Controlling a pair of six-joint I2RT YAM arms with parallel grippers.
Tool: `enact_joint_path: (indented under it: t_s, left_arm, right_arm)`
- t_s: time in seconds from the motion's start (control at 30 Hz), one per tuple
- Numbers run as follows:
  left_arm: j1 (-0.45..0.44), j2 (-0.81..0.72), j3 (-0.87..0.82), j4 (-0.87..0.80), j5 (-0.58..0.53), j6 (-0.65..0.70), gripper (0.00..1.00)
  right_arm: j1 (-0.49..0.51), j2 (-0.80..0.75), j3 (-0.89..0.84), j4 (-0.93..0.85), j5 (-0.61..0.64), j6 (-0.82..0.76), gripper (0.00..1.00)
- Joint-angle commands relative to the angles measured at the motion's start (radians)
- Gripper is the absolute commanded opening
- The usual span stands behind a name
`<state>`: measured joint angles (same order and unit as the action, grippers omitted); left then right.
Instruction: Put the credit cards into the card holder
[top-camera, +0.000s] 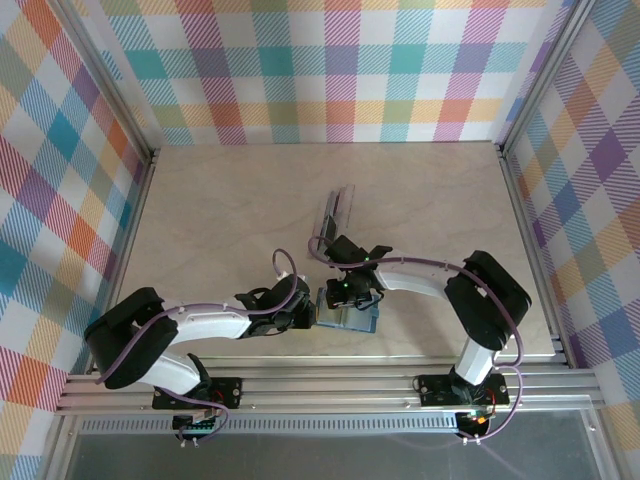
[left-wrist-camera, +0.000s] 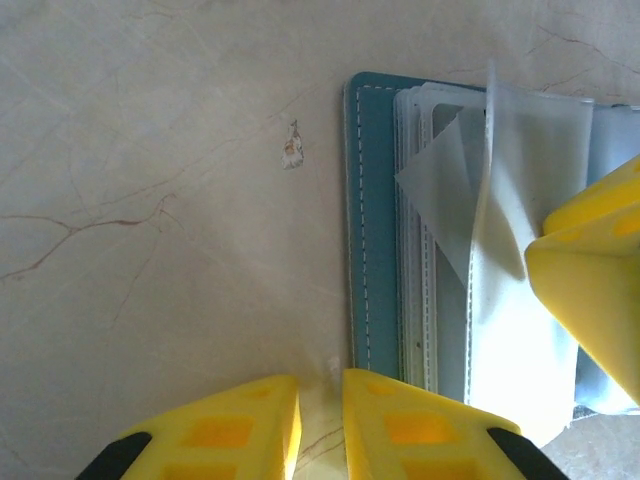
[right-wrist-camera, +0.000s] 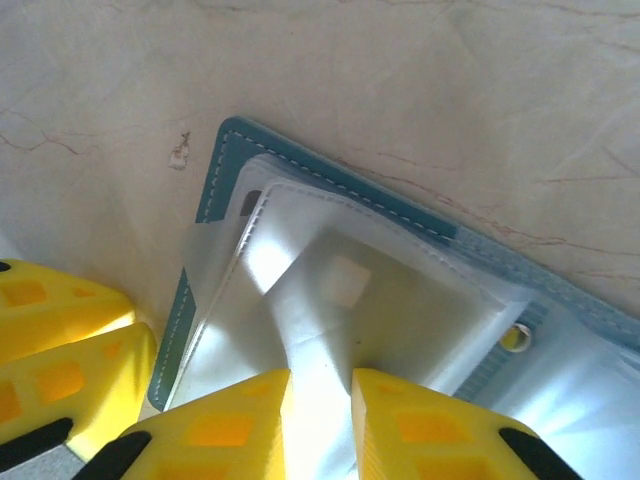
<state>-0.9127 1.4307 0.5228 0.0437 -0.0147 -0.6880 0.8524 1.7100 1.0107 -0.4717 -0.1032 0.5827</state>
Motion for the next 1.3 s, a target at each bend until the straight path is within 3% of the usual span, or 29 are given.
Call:
enact_joint_path:
  t_s: [0.0, 0.33, 0.63, 0.9, 1.27]
  left_arm:
    - [0.039, -0.016, 0.011, -0.016, 0.005, -0.007, 0.21]
    - [0.278, -0.172, 0.084, -0.068, 0.069, -0.05, 0.24]
    - [0.51, 0.088, 0.264, 0.032, 0.237, -0.02, 0.25]
    - [0.538, 0.393, 0.422, 0.122, 0.367, 0.029, 0.23]
    - [0.481, 0.472, 0.427, 0.168, 0.397, 0.052, 0.23]
  right_arm:
    - [0.007, -0.065, 0.052, -0.075, 0.064, -0.029, 0.25]
    - [-0.018, -0.148, 0.143, -0.17, 0.145, -0.072, 0.38]
    - [-0.09, -0.121, 0.257, -0.165, 0.115, -0.098, 0.51]
    - [-0.133, -0.005, 0.436, -0.204, 0.111, -0.117, 0.43]
    - [-0.169, 0.21, 0.695, -0.32, 0.11, -0.159, 0.43]
